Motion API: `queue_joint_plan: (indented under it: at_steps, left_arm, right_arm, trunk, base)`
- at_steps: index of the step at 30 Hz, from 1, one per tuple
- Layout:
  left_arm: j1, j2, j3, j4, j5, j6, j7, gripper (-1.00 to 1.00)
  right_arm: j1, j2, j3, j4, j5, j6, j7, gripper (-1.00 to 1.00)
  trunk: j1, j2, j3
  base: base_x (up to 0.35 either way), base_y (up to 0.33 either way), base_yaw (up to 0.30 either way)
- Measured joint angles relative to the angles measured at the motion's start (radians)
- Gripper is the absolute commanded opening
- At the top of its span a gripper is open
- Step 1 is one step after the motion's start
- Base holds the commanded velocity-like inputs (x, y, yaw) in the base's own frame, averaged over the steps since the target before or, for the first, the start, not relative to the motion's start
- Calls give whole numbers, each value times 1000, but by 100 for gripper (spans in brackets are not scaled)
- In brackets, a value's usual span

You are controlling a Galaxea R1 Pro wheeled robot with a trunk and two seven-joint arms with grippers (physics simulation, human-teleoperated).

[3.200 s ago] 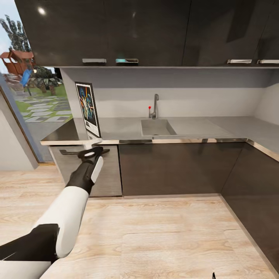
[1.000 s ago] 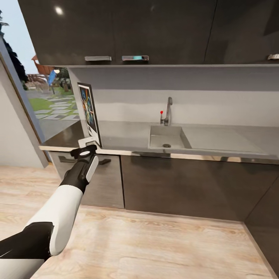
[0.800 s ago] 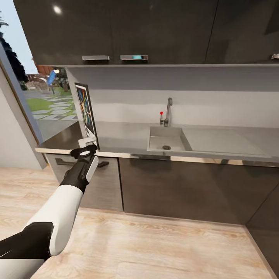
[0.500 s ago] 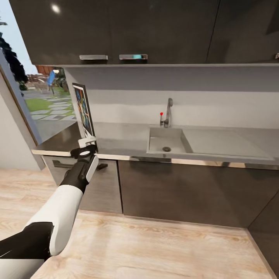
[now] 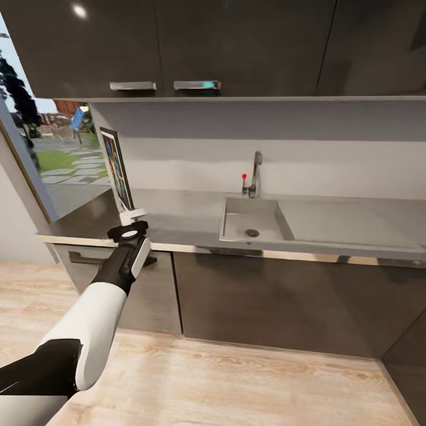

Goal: Pick up the poster from the kitchen countertop and hang it on one of the wall nails in the kitchen.

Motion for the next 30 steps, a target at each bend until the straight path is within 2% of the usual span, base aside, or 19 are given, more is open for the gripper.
queue_joint_plan:
  at_steps: [8, 15, 24, 30]
  left_arm:
    - [0, 0, 0, 0, 0, -1, 0, 100]
    - [0, 0, 0, 0, 0, 0, 0, 100]
    - [0, 0, 2, -1, -1, 0, 0, 100]
    - [0, 0, 4, -1, -3, -1, 0, 100]
  right_arm:
    - [0, 0, 0, 1, 0, 1, 0, 100]
    - [0, 0, 0, 2, 0, 1, 0, 100]
    - [0, 0, 0, 2, 0, 1, 0, 100]
    - [0, 0, 0, 2, 1, 1, 0, 100]
  trunk:
    - [0, 0, 0]
    - [0, 0, 0]
    - [0, 0, 0]
    - [0, 0, 0]
  base:
    - [52, -25, 0]
    - [235, -2, 0]
    - [69, 0, 0]
    - [214, 0, 0]
